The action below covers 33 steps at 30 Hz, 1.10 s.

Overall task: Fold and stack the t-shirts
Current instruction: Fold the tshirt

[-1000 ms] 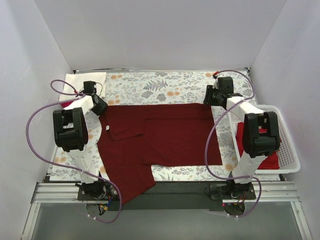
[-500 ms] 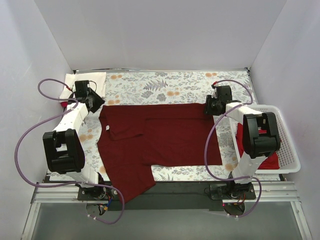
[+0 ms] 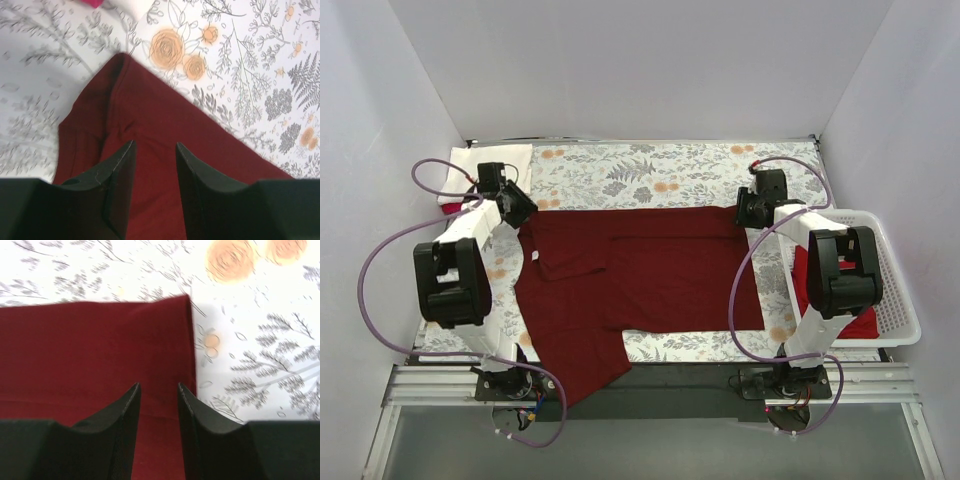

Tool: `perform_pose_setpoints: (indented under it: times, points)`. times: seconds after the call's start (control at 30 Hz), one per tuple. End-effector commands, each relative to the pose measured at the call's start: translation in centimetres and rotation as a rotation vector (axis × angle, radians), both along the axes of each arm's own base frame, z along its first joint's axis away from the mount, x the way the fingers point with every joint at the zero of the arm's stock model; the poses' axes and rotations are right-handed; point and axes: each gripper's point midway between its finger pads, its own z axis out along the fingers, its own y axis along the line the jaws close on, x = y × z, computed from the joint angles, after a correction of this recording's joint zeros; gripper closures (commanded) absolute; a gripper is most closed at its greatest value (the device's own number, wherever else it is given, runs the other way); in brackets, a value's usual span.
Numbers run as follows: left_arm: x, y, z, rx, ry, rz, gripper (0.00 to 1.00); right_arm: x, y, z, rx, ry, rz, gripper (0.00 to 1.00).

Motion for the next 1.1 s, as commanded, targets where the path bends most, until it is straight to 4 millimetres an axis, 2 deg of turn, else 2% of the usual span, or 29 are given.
perform_pose_setpoints:
  times: [0.0, 0.1, 0.13, 0.17, 0.2, 0.3, 0.33, 0.47, 0.5, 0.53, 0.6, 0.63, 0.67, 0.73, 0.77, 0.8, 0.83, 0.87, 0.93, 0.97, 1.0, 1.03, 1.07]
  points:
    - [2.4, -0.7, -0.6, -0.045, 0.000, -0.049, 0.64, 3.2, 2.3, 3.9, 0.112, -0.127, 0.057, 0.58]
    - [3.1, -0.8, -2.3, -0.055, 0.032, -0.043, 0.66, 4.3, 3.1, 3.8, 0.146, -0.132, 0.070, 0.58]
    - [3.2, -0.7, -2.8, -0.053, 0.043, -0.039, 0.66, 4.4, 3.1, 2.9, 0.146, -0.115, 0.066, 0.58]
    - [3.3, -0.6, -4.0, -0.055, 0.068, -0.035, 0.66, 4.9, 3.1, 2.8, 0.150, -0.115, 0.058, 0.59]
    - [3.7, -0.4, -4.3, -0.051, 0.071, -0.030, 0.66, 5.5, 3.1, 2.0, 0.152, -0.114, 0.051, 0.59]
    - [4.4, -0.3, -5.7, -0.052, 0.099, -0.023, 0.66, 7.0, 2.9, 1.5, 0.170, -0.118, 0.022, 0.59]
    - [4.6, -0.2, -6.0, -0.051, 0.104, -0.020, 0.67, 7.2, 2.7, 0.3, 0.165, -0.096, 0.013, 0.59]
    - [6.0, -0.1, -7.2, -0.054, 0.126, -0.016, 0.67, 9.4, 0.4, -1.1, 0.151, -0.090, -0.053, 0.58]
    - [6.3, 0.0, -7.4, -0.056, 0.128, -0.010, 0.67, 10.4, 0.2, -0.7, 0.162, -0.105, -0.060, 0.58]
    - [7.0, 0.0, -8.0, -0.058, 0.132, -0.008, 0.67, 10.8, -0.1, -1.6, 0.168, -0.091, -0.068, 0.57]
    - [7.8, -0.1, -8.5, -0.069, 0.136, -0.009, 0.67, 11.7, -0.8, -1.9, 0.201, -0.084, -0.080, 0.55]
    - [8.0, -0.3, -9.5, -0.079, 0.154, -0.008, 0.67, 12.9, -0.8, -2.0, 0.213, -0.088, -0.081, 0.55]
    - [9.0, -0.3, -9.1, -0.083, 0.138, -0.011, 0.67, 13.4, -0.9, -2.1, 0.227, -0.088, -0.077, 0.54]
    - [10.0, -0.8, -9.3, -0.091, 0.133, -0.025, 0.67, 15.5, -0.8, -1.9, 0.238, -0.112, -0.062, 0.53]
    - [10.3, -0.8, -10.1, -0.092, 0.145, -0.024, 0.67, 16.4, -0.6, -1.4, 0.248, -0.129, -0.045, 0.52]
    - [11.6, -0.9, -9.0, -0.092, 0.110, -0.030, 0.66, 17.0, -0.3, -1.1, 0.257, -0.142, -0.024, 0.52]
    - [12.0, -1.1, -8.9, -0.094, 0.105, -0.039, 0.66, 17.0, -0.2, -1.6, 0.259, -0.123, -0.017, 0.51]
    - [12.5, -1.2, -8.5, -0.092, 0.092, -0.047, 0.64, 17.9, 0.1, -0.2, 0.267, -0.154, 0.001, 0.48]
    - [13.6, -1.5, -6.5, -0.083, 0.049, -0.066, 0.61, 18.3, 0.4, 1.9, 0.273, -0.190, 0.021, 0.45]
    - [13.7, -1.7, -5.7, -0.075, 0.035, -0.078, 0.59, 18.0, 0.6, 2.4, 0.275, -0.194, 0.033, 0.43]
    - [13.7, -2.1, -3.9, -0.067, 0.005, -0.087, 0.58, 17.6, 0.7, 2.9, 0.274, -0.201, 0.040, 0.42]
    - [13.6, -2.1, -2.9, -0.054, -0.011, -0.085, 0.56, 17.2, 0.8, 5.1, 0.274, -0.235, 0.052, 0.41]
    - [13.5, -2.2, -1.7, -0.043, -0.031, -0.088, 0.55, 16.7, 1.3, 5.9, 0.273, -0.242, 0.065, 0.40]
